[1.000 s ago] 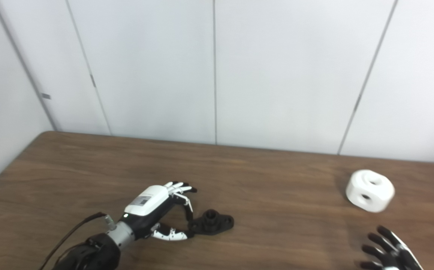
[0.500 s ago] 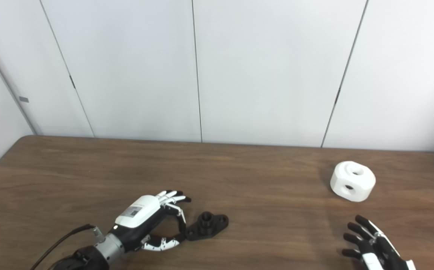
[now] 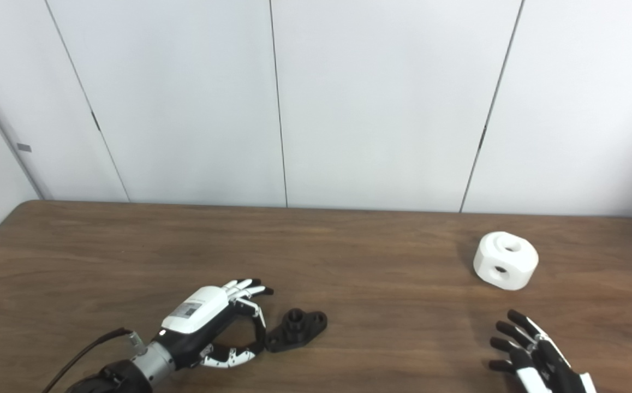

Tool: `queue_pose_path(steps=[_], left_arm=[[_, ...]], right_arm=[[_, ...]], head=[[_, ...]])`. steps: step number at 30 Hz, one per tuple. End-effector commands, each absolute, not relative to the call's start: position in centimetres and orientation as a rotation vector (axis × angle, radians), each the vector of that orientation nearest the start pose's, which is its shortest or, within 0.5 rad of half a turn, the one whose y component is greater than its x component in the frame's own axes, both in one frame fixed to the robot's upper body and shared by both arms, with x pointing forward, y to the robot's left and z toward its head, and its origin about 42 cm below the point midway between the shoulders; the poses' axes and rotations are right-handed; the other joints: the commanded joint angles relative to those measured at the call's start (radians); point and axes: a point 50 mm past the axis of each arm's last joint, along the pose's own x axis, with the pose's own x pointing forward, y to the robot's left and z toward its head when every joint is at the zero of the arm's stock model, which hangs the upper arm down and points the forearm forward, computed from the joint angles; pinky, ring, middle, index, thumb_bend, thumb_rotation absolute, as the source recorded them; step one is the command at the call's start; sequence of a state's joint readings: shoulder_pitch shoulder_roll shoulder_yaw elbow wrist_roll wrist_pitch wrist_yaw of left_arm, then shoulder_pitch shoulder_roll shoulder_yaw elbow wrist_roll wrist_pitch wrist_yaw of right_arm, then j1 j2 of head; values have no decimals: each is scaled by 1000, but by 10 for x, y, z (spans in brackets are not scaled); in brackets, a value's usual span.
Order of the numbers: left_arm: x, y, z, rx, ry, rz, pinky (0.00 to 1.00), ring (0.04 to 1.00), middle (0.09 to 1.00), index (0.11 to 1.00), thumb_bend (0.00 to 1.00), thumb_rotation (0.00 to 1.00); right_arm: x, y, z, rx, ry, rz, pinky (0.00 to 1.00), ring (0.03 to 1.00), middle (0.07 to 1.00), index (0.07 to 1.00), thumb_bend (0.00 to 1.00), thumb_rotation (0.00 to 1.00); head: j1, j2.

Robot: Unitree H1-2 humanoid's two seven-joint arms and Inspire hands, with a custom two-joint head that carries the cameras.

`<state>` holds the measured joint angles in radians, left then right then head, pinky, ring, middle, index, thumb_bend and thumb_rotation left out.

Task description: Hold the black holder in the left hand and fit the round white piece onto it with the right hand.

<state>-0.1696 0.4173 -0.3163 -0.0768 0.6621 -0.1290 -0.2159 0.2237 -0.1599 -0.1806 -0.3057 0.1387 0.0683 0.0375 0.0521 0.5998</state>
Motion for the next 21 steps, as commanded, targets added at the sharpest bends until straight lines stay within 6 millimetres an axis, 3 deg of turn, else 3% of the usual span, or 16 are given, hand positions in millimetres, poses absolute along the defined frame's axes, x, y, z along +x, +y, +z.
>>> queue_pose_path(steps=[1, 21], left_arm=[[317, 234, 154, 1128, -306, -540, 1000, 977, 916, 483, 514, 48], [319, 236, 155, 1133, -314, -536, 1000, 972, 912, 483, 514, 48]], right_arm=[[208, -312, 147, -58, -123, -156, 586, 739, 800, 828, 695, 736], [209, -311, 146, -35, -119, -159, 594, 744, 803, 816, 681, 729]], head=[[0, 2], [-5, -3]])
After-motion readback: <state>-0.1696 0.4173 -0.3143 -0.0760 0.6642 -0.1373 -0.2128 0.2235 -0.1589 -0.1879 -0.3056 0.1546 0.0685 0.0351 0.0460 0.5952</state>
